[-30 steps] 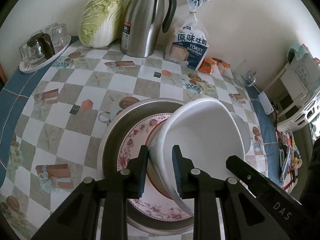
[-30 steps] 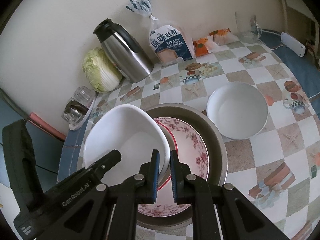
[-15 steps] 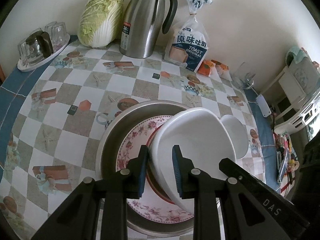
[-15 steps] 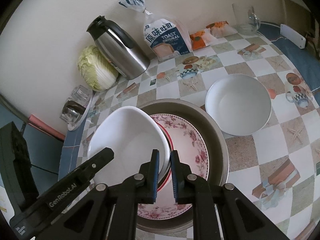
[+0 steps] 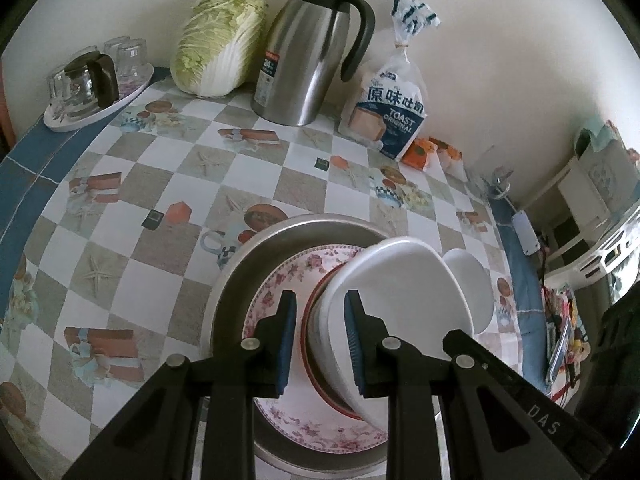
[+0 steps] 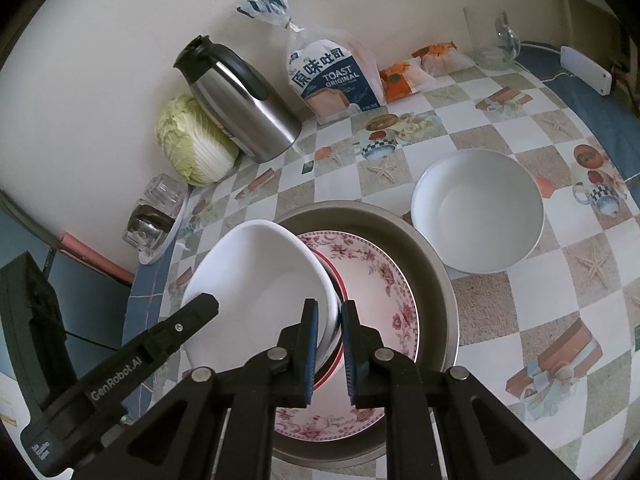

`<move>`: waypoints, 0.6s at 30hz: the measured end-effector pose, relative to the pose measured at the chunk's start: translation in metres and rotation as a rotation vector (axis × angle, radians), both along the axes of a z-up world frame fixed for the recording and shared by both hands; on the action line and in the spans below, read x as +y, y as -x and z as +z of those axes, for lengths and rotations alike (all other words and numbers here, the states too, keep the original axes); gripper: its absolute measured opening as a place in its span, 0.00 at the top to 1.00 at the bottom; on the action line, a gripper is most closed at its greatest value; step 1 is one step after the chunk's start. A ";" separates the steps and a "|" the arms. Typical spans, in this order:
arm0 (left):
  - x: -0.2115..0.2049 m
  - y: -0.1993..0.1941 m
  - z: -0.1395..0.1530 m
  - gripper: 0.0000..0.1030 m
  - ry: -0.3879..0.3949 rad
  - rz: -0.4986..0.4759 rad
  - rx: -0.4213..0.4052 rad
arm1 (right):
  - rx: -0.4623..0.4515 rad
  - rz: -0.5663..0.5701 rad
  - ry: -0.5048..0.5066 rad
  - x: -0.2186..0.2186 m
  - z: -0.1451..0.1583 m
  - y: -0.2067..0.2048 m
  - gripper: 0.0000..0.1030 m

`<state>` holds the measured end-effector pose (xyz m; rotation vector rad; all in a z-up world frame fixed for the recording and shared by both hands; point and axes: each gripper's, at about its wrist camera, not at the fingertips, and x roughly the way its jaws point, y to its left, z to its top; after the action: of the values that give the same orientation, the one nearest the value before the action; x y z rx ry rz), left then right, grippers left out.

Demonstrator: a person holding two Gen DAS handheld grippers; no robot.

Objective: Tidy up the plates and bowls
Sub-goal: 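Lower the square bowl into the red-rimmed bowl with both grippers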

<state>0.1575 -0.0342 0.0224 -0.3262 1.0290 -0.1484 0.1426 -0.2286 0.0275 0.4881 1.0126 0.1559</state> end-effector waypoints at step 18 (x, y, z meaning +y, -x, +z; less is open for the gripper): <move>-0.005 0.005 0.014 0.77 0.008 -0.017 -0.039 | 0.001 -0.008 -0.024 0.001 0.005 0.001 0.85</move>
<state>0.1525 -0.0393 0.0368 -0.3203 0.9931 -0.1734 0.1418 -0.2281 0.0328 0.5143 1.0108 0.1608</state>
